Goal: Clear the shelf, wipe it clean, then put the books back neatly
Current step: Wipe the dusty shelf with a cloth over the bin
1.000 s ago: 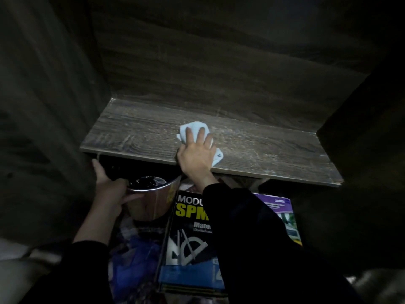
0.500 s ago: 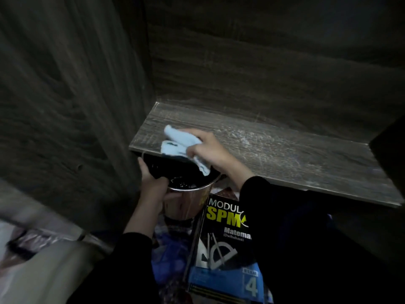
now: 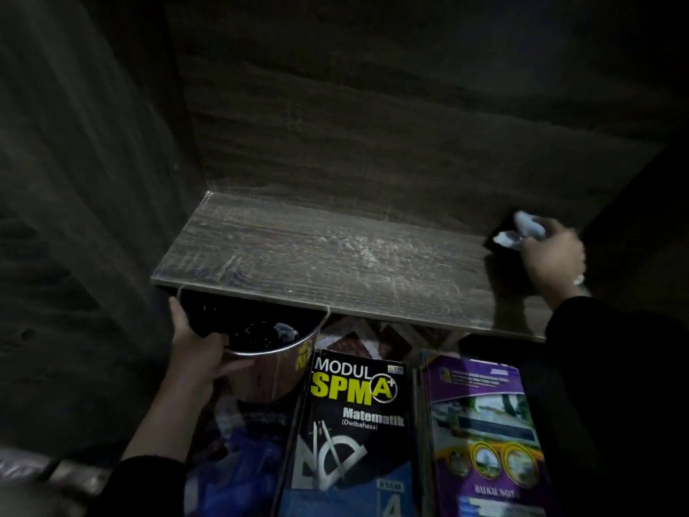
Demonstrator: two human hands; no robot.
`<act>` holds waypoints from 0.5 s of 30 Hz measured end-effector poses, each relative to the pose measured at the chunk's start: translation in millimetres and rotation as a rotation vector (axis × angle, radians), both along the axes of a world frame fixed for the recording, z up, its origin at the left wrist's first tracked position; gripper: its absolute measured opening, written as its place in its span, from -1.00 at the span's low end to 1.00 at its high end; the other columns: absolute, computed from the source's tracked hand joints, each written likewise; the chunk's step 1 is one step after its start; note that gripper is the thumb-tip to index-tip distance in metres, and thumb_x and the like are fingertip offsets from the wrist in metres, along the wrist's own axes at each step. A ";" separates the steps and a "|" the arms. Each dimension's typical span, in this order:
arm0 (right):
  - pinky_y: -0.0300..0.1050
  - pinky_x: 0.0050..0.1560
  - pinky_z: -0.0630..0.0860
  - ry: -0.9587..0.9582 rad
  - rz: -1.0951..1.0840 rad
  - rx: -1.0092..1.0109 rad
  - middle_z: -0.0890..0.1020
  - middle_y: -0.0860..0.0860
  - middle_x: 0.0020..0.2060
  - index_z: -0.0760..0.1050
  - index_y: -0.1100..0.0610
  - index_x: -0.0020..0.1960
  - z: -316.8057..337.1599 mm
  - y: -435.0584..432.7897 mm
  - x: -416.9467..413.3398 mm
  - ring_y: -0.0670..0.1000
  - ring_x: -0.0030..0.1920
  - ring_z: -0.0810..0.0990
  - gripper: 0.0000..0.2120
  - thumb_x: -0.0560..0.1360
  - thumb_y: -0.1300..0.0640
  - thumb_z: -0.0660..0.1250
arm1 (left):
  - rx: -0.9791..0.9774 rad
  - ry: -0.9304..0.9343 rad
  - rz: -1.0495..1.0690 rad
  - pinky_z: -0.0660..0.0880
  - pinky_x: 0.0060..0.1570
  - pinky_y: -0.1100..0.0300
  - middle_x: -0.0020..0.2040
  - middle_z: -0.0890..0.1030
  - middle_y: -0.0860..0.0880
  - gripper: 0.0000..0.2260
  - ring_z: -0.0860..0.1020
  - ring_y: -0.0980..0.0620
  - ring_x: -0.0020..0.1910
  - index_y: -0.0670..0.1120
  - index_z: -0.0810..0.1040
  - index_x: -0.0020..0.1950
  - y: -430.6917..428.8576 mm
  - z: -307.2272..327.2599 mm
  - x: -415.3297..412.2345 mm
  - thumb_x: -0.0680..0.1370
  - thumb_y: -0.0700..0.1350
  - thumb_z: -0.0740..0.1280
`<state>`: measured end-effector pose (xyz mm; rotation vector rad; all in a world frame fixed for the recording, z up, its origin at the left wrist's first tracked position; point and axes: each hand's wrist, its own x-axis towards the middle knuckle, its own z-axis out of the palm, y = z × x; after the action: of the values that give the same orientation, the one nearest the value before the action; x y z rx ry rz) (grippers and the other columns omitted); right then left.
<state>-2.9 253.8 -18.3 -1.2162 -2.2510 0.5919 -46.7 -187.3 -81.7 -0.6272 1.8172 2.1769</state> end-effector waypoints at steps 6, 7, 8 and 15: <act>0.24 0.37 0.20 -0.417 0.081 -0.060 0.27 0.20 0.42 0.27 0.09 0.43 -22.5 63.9 4.6 0.31 0.39 0.23 -0.43 0.51 -0.10 0.32 | -0.012 -0.005 -0.001 0.54 -0.56 0.06 0.50 0.22 -0.01 -0.15 0.44 -0.15 0.07 0.23 -0.11 0.54 -0.2 -5.6 -1.6 0.50 -0.53 0.03; 0.25 0.38 0.18 -0.444 0.099 -0.060 0.25 0.18 0.43 0.25 0.09 0.43 -24.5 66.2 2.3 0.30 0.40 0.22 -0.43 0.52 -0.14 0.28 | -0.014 -0.005 -0.001 0.55 -0.56 0.07 0.51 0.21 0.00 -0.15 0.44 -0.16 0.08 0.24 -0.11 0.54 0.1 -6.5 -1.5 0.50 -0.53 0.04; 0.26 0.38 0.17 -0.447 0.083 -0.074 0.24 0.17 0.44 0.24 0.09 0.43 -25.8 64.6 -0.3 0.30 0.40 0.20 -0.42 0.54 -0.19 0.22 | -0.019 -0.006 -0.002 0.55 -0.57 0.09 0.51 0.21 0.01 -0.15 0.44 -0.17 0.09 0.24 -0.11 0.54 0.0 -7.3 -1.0 0.51 -0.53 0.04; 0.27 0.33 0.15 -0.481 0.064 0.138 0.32 0.27 0.37 0.23 0.26 0.39 -32.3 -20.8 -37.3 0.27 0.38 0.20 -0.46 0.55 -0.07 0.16 | -0.033 -0.014 -0.012 0.55 -0.57 0.08 0.50 0.24 0.00 -0.13 0.45 -0.18 0.09 0.27 -0.09 0.53 0.9 -7.6 -3.5 0.50 -0.54 0.04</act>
<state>-40.2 233.0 -50.6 -1.3269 -2.6796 0.1679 -50.2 -186.4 -89.3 -0.6361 1.8485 2.1337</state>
